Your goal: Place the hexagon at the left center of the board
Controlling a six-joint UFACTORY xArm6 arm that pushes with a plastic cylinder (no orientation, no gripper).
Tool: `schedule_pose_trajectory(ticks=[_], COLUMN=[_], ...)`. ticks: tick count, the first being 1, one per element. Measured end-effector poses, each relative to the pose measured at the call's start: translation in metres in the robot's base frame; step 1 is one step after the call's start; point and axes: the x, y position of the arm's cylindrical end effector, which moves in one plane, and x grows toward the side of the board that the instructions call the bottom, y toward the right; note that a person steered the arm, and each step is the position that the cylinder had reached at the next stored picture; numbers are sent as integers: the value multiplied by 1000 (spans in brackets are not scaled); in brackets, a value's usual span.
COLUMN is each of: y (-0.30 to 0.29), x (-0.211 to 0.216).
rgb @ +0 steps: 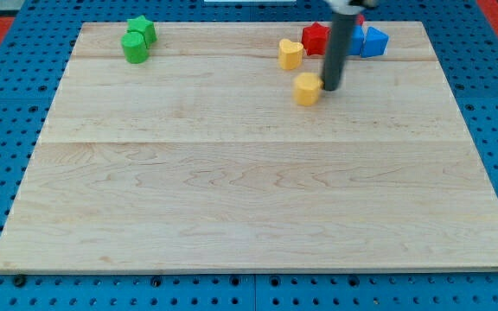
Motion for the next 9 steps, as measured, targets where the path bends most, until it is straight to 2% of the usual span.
schedule_pose_trajectory(ticks=[1, 3, 4, 5, 6, 7, 8, 9], y=[-81, -55, -149, -191, -186, -235, -244, -268], x=[0, 33, 35, 35, 45, 51, 67, 108])
